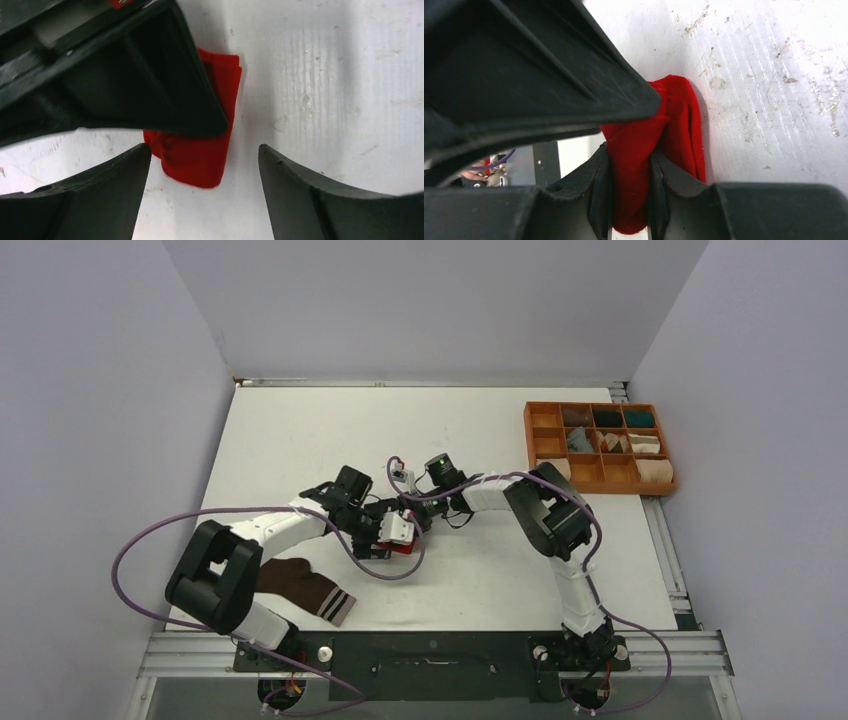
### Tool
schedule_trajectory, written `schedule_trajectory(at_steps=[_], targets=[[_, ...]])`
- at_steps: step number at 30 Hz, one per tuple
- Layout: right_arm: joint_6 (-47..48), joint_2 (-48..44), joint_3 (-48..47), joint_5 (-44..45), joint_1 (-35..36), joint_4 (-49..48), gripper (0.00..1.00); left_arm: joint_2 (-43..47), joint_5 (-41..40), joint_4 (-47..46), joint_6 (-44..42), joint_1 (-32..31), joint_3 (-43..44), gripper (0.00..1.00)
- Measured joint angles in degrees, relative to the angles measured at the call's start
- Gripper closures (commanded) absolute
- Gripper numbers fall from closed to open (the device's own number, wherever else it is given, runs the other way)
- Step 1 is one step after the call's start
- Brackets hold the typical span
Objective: Roll the socks
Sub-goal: Roll the sock at the center of the board, then pick up the sock from the center of the board.
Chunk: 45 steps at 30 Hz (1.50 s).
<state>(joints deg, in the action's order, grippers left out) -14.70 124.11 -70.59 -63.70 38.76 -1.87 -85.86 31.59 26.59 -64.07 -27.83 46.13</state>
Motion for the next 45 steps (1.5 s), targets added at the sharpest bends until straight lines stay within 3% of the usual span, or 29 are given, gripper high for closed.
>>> schedule_trajectory(at_steps=[3,6,11,14,21,26,32,36,39,42,45], targets=[[-0.44,1.01,-0.83,-1.86,-0.35,0.07,0.85,-1.86,-4.24,-3.43,-0.24,-3.21,-0.44,0.33],[-0.42,1.57,-1.38,-2.78,-0.48,0.31,0.76,-3.08,-6.99,-5.60,-0.09,-5.16,-0.44,0.66],[-0.31,1.55,-1.42,-3.58,-0.66,0.48,0.55,-3.65,-10.23,-4.70,0.74,-6.60,0.17,1.00],[0.35,0.68,-1.40,-4.35,-1.27,1.27,0.46,-4.50,-10.69,-2.27,1.60,-6.58,2.14,1.00],[1.40,-6.75,4.39,1.46,-6.47,1.73,0.40,-9.51,-9.44,4.26,4.35,-5.55,8.46,1.00],[3.82,-14.29,10.95,7.41,-12.00,1.64,0.35,-14.16,-4.42,10.34,6.73,-2.75,14.08,1.00],[6.91,-26.91,23.08,15.89,-11.37,-1.90,0.28,-22.69,4.26,20.57,8.90,1.44,23.39,1.00],[14.19,-34.93,30.58,24.79,-6.25,-5.29,0.18,-28.41,9.70,28.28,9.90,2.95,28.92,1.00],[24.11,-38.42,33.29,32.26,4.20,-9.22,0.13,-32.65,13.27,34.62,10.23,3.54,32.33,1.00],[33.51,-37.99,32.85,36.61,12.87,-13.57,0.10,-36.35,16.17,39.89,11.10,4.00,34.58,1.00],[40.04,-33.03,27.96,38.88,15.04,-13.73,0.09,-37.75,16.92,43.01,11.78,4.04,34.64,1.00]])
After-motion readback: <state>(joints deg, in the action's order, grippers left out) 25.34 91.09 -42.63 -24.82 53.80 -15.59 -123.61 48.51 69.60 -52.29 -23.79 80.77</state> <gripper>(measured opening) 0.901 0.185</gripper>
